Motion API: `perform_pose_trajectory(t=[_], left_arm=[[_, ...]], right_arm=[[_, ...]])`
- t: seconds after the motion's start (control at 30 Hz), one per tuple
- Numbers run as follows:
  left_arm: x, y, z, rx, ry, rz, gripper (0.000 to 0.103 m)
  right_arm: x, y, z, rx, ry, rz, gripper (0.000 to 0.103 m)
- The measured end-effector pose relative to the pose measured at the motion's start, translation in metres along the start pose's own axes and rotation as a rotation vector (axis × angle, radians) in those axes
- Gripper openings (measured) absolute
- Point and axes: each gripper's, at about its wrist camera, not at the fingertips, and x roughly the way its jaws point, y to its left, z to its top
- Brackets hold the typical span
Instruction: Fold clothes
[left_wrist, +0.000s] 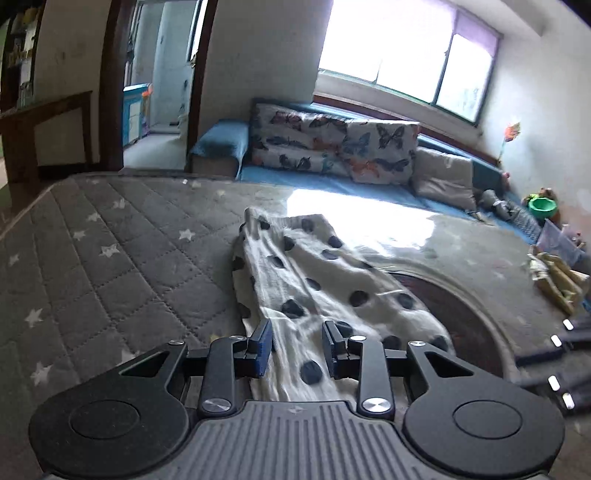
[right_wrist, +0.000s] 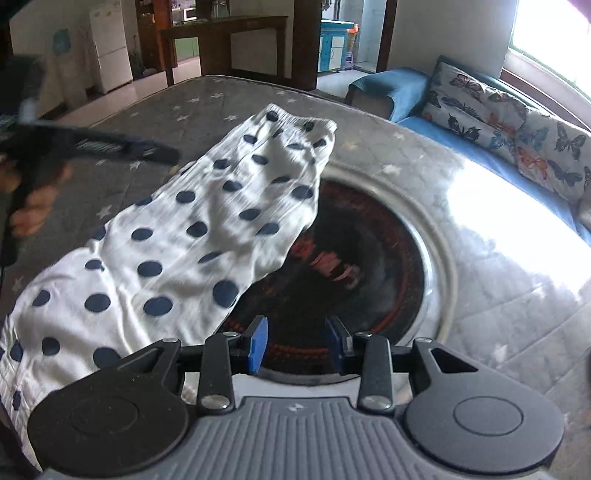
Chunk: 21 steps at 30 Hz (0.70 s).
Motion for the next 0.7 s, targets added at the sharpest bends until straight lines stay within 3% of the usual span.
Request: perform_pose_trajectory(t=[0.27, 0.37, 0.4, 0.5, 0.7], left_arm=[[0.042, 0.006, 0.005, -0.001, 0.056, 0.048, 0.031], [0.05, 0.006, 0.004, 0.001, 0.059, 0.038, 0.02], [0.051, 0.004, 0.003, 0.016, 0.058, 0.04, 0.012], [0.05, 0.002, 0.001, 0.021, 0.042, 0.056, 0.005], [0.04, 0.012, 0.004, -0.002, -0.003, 0.095, 0.003]], right_arm=[[0.005, -0.004, -0.006, 0.036, -0.001, 0.018, 0.035], [0.007, -0.005, -0.008, 0.05, -0.001, 0.025, 0.035], [0.008, -0.006, -0.009, 0.054, -0.002, 0.027, 0.035], [0.01, -0.007, -0.011, 0.068, -0.002, 0.034, 0.035], [0.014, -0.01, -0.015, 0.095, -0.003, 0.048, 0.035]])
